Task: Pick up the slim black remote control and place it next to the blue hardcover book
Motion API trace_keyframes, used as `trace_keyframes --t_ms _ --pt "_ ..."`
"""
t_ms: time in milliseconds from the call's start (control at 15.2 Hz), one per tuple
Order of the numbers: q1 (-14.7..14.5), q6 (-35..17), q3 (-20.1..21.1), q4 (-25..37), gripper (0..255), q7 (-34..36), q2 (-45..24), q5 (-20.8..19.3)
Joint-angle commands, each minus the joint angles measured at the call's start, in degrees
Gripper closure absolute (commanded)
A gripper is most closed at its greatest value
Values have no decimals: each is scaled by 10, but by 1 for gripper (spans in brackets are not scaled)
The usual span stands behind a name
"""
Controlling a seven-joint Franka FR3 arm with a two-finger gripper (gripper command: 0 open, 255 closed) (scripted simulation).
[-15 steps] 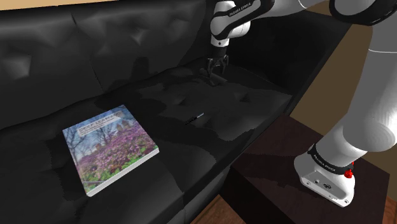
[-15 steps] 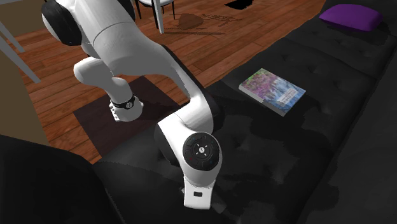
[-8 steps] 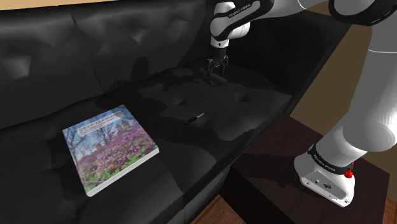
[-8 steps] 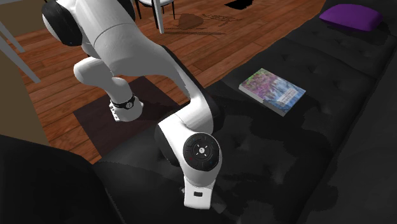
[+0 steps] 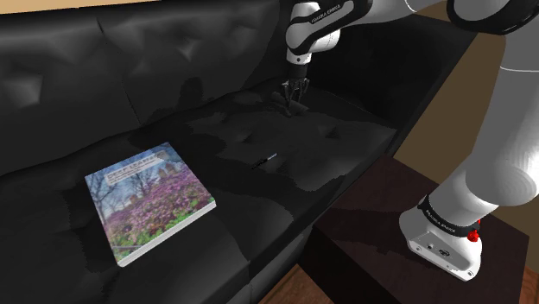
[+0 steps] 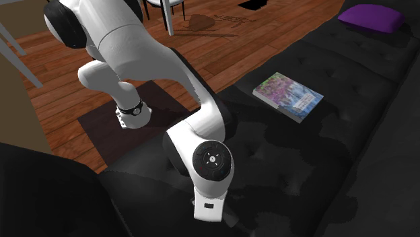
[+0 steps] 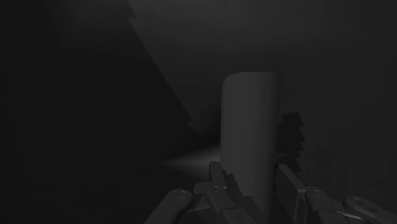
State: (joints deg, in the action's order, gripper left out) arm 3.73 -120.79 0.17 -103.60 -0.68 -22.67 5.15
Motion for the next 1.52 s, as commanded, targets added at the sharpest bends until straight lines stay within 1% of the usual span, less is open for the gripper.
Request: trace_keyframes --t_ms 0,132,858,1452 --pt "0 1 0 -1 255 0 -1 0" --pt "-1 1 1 0 255 1 -1 0" --pt "-1 72 0 34 255 7 36 -3" --pt "0 133 0 74 255 12 57 -4"
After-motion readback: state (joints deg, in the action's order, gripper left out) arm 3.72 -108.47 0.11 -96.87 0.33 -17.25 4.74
